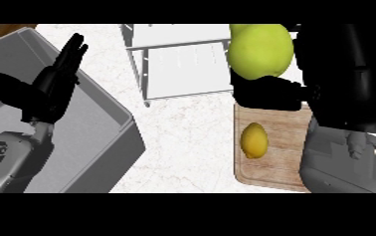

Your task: Pick the pear from the cutting board and place it in the tiered basket

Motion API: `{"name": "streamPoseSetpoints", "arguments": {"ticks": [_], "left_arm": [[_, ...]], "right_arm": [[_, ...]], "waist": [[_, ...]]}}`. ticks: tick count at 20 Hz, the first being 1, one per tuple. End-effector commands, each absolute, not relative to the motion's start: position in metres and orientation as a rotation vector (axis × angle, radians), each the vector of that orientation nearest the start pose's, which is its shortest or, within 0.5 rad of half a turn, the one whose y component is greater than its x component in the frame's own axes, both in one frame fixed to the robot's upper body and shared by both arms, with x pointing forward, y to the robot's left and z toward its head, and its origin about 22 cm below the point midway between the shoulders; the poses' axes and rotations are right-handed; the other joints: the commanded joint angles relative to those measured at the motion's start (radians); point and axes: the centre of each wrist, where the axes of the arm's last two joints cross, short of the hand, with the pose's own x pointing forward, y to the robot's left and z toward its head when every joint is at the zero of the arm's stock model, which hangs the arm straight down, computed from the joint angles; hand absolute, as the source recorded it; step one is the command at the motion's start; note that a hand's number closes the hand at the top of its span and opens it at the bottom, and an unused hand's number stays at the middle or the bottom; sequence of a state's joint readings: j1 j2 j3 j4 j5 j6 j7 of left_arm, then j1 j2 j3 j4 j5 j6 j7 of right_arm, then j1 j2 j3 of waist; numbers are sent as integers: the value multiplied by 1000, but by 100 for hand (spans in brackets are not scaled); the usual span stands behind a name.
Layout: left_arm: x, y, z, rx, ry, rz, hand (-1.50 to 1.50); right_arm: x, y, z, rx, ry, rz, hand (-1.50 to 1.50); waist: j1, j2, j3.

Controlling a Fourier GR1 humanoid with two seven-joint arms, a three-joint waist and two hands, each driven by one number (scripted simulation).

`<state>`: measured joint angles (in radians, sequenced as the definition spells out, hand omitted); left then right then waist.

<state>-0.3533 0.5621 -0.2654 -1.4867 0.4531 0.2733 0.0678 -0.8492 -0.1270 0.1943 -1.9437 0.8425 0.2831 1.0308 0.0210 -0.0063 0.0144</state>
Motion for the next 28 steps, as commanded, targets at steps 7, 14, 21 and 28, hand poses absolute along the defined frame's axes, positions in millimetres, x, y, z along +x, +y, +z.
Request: {"name": "streamPoseSetpoints", "arguments": {"ticks": [7,14,21,28], "left_arm": [[291,224,45,-138,-1435,-171,0],[292,228,44,-124,-1434,-191,0],[306,214,65,-165,-1458,-225,0],[305,209,60,-160,-1468,-232,0]], "right_arm": [[323,-76,315,-948,-1544,470,150],[361,-59,293,-869,-1533,447,150],[389,-66,279,-625,-1589,222,-150],[404,-44,270,-528,-1716,251,-150]], "waist": [[22,25,-18],[31,32,-17],[71,53,-15],[87,48,-16]]}}
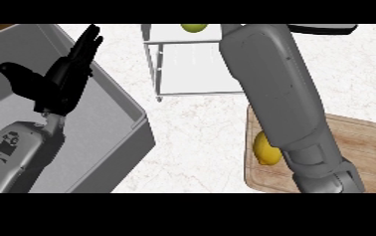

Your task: Pick the pear from the cutting board and place it in the tiered basket

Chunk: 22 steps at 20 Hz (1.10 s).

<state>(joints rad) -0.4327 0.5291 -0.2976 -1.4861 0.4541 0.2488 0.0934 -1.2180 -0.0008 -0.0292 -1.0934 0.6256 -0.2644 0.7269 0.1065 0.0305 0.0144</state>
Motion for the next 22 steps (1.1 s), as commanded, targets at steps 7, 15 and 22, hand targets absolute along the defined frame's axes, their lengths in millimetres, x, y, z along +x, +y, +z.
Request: {"name": "streamPoseSetpoints", "arguments": {"ticks": [7,15,22], "left_arm": [[309,215,58,-144,-1450,-213,0],[300,227,40,-92,-1419,-156,0],[277,242,32,-76,-1407,-119,0]], "right_arm": [[411,-28,283,-604,-1862,109,-150],[425,-55,269,-602,-1740,-196,-150],[426,-113,267,-599,-1700,-72,-150]], "waist": [[-19,10,-19],[-110,-14,-16],[-143,-39,-13]]}}
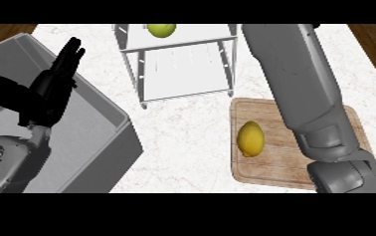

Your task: Pick the pear from the cutting board and place it in the tiered basket

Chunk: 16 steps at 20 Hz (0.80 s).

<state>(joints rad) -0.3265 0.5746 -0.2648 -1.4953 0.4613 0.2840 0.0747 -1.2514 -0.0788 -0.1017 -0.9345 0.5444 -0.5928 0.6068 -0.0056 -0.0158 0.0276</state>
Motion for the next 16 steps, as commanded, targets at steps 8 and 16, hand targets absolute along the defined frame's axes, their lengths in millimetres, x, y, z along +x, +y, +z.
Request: {"name": "streamPoseSetpoints", "arguments": {"ticks": [8,16], "left_arm": [[273,260,34,-30,-1398,-37,0],[260,281,30,21,-1385,-32,0]], "right_arm": [[404,-184,266,-535,-1677,127,-150],[360,-291,270,-514,-1692,126,-150]], "waist": [[-103,-9,-25],[-128,-7,-24]]}}
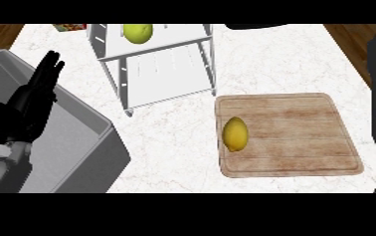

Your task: Pick the pear from the cutting board and place it in the tiered basket

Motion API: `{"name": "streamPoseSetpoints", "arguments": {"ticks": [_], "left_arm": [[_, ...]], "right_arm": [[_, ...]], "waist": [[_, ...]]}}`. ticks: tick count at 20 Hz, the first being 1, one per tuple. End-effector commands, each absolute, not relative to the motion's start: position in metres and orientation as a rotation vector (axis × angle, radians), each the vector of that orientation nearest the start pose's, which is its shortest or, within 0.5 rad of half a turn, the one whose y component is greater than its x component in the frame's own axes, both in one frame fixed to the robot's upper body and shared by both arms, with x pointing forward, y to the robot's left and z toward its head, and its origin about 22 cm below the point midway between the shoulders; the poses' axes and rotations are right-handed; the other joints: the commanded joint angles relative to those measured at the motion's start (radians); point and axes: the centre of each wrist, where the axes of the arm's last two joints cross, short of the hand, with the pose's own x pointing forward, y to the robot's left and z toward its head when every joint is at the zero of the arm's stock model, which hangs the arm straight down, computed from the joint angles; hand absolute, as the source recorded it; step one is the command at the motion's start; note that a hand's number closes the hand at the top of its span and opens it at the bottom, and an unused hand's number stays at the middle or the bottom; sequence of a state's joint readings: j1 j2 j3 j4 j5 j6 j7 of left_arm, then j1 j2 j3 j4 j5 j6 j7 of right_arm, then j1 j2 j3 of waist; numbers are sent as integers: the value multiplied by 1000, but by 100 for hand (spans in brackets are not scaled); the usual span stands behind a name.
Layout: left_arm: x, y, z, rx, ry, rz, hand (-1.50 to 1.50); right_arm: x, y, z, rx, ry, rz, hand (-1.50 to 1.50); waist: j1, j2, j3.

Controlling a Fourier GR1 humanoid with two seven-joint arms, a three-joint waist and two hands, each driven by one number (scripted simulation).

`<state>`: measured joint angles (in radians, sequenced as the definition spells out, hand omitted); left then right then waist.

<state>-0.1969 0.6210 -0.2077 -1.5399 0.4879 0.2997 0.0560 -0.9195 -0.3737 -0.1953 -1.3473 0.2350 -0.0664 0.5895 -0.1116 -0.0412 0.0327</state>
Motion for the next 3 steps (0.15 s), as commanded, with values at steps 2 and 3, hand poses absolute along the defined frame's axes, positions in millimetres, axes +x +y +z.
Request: {"name": "streamPoseSetpoints", "arguments": {"ticks": [2,3], "left_arm": [[255,274,30,-11,-1388,-38,0],[263,277,39,6,-1393,-40,0]], "right_arm": [[347,-303,275,-518,-1689,142,-150],[337,-316,283,-512,-1708,144,-150]], "waist": [[-11,16,-30],[-24,16,-29]]}}
